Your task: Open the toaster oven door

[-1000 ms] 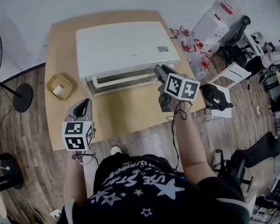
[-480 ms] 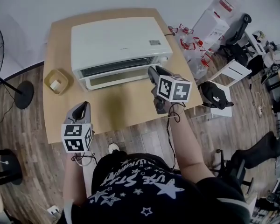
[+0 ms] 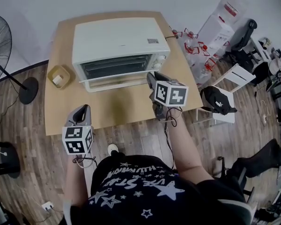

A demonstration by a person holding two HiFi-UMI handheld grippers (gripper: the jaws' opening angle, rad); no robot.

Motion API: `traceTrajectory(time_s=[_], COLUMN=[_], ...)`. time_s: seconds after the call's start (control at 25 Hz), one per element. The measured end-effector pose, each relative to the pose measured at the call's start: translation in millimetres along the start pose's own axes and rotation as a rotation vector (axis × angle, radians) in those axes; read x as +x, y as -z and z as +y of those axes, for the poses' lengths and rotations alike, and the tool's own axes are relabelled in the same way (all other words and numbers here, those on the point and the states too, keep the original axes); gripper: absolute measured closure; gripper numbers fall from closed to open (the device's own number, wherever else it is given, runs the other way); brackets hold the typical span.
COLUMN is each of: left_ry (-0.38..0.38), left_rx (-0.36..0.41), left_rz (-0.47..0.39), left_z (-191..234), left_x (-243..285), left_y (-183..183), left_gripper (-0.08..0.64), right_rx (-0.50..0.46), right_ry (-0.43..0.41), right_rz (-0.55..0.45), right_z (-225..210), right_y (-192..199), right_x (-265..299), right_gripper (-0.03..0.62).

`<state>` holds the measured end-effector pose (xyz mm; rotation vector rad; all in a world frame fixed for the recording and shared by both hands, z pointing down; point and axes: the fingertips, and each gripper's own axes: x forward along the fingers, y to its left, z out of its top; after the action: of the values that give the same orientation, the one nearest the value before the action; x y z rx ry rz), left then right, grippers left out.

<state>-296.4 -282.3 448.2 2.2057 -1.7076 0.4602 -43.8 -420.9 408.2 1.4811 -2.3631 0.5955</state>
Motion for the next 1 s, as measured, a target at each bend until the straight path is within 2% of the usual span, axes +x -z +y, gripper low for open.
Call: traceTrajectory(time_s=[0.4, 1.0], left_ry=[-0.04, -0.042], left_rx=[0.004, 0.005], left_rz=[0.028, 0.064], left_z=[-18.7, -50.7], left_x=[-22.3, -41.4], left_y=[18.1, 42.2], left_gripper=[0.537, 0.538], right_rx=[-0.002, -0.048], right_ry=[-0.029, -0.04], right_rz=[0.045, 0.147], right_z=[-0.6, -2.6], right_y=[37.7, 98.0], right_x=[-16.7, -34.3], right_gripper=[0.499, 0.515])
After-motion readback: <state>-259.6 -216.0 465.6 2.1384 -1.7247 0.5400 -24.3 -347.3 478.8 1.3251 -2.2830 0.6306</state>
